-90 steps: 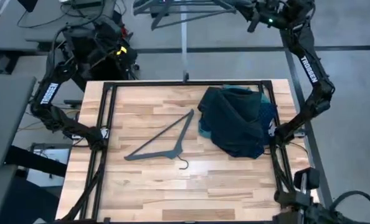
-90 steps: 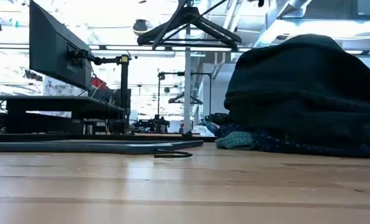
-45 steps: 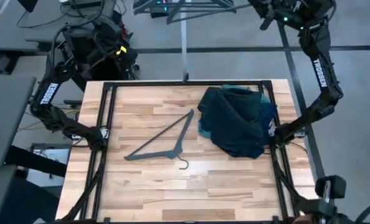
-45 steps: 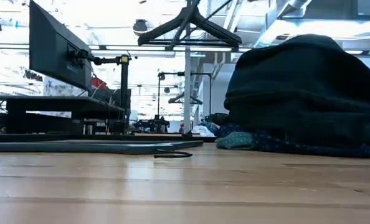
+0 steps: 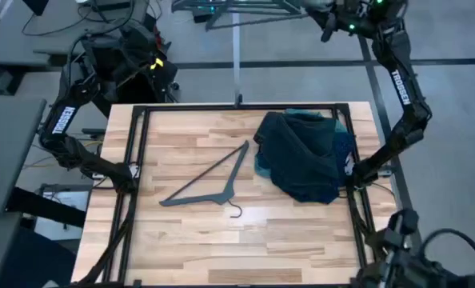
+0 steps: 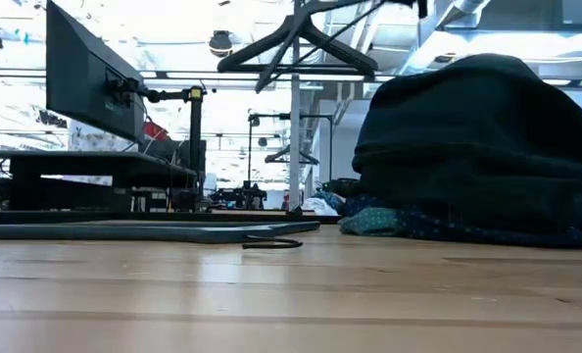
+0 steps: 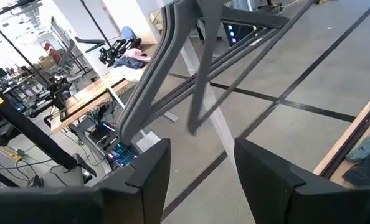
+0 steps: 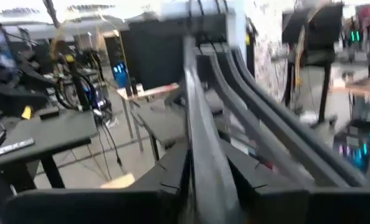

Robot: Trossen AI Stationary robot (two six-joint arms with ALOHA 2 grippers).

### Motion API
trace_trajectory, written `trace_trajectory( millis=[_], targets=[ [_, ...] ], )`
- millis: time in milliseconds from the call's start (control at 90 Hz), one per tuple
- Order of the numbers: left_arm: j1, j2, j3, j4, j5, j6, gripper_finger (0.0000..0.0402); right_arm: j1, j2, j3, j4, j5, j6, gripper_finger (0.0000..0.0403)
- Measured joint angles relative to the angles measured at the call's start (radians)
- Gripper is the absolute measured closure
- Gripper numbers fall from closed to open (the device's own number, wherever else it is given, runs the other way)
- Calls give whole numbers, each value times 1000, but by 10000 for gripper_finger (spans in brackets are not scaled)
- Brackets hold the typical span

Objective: Hang clothes
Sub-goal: Hang the gray hanger on the rack

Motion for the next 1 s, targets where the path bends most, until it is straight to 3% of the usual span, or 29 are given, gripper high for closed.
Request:
trace_trajectory(
  millis=[256, 422, 544, 689, 856, 1000],
  targets=[
    [0, 0, -2, -180, 6, -112, 241, -54, -37, 0, -206, -1, -74, 219],
    [-19, -2, -105, -359, 202, -297, 246, -55, -90, 0, -409, -1, -177, 196],
    [-77, -1, -280, -399, 234, -391, 248, -7, -114, 0, -520, -6, -258, 194],
    [-162, 0, -555, -363, 241, -507, 248, 52, -152, 0, -516, -10, -265, 195],
    [-283, 1, -855, -202, 287, -697, 249, 99, -167, 1, -541, -10, -286, 195],
    [-398, 13, -1022, -38, 312, -837, 249, 123, -167, -1, -599, -10, -292, 195]
  ],
)
